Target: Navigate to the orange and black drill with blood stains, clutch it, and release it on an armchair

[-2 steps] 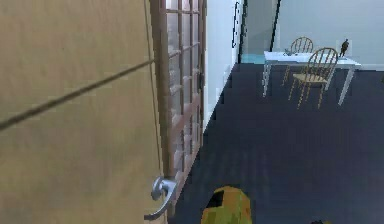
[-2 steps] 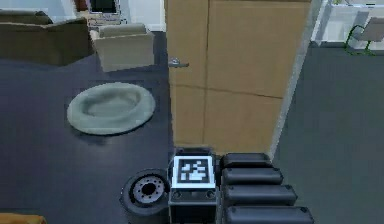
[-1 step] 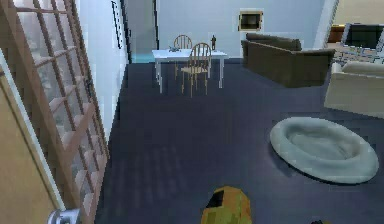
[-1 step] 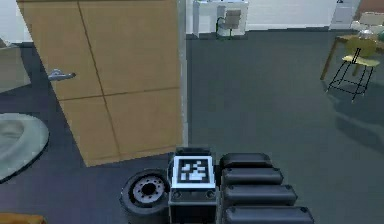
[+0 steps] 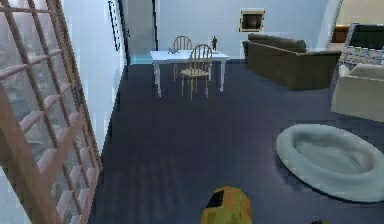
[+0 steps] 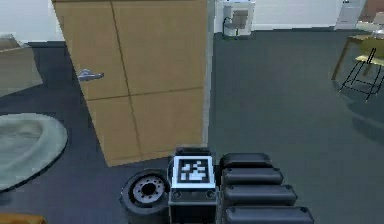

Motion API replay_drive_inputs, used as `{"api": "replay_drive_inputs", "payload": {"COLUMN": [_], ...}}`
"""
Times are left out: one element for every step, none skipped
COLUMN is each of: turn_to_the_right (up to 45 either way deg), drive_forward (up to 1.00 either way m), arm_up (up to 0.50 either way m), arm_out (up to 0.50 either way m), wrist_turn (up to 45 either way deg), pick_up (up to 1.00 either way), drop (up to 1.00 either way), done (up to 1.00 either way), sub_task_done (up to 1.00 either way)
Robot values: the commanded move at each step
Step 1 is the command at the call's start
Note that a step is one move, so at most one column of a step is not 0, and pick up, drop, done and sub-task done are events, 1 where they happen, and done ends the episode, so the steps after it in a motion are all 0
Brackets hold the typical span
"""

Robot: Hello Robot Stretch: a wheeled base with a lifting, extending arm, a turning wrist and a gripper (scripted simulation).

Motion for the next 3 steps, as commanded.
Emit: {"api": "replay_drive_inputs", "payload": {"turn_to_the_right": [45.0, 39.0, 0.0], "drive_forward": [0.0, 0.0, 0.2], "arm_up": [0.0, 0.0, 0.0], "arm_out": [0.0, 0.0, 0.0], "wrist_turn": [0.0, 0.0, 0.0], "pick_up": [0.0, 0.0, 0.0], "drop": [0.0, 0.0, 0.0], "done": [0.0, 0.0, 0.0], "sub_task_done": [0.0, 0.0, 0.0]}}
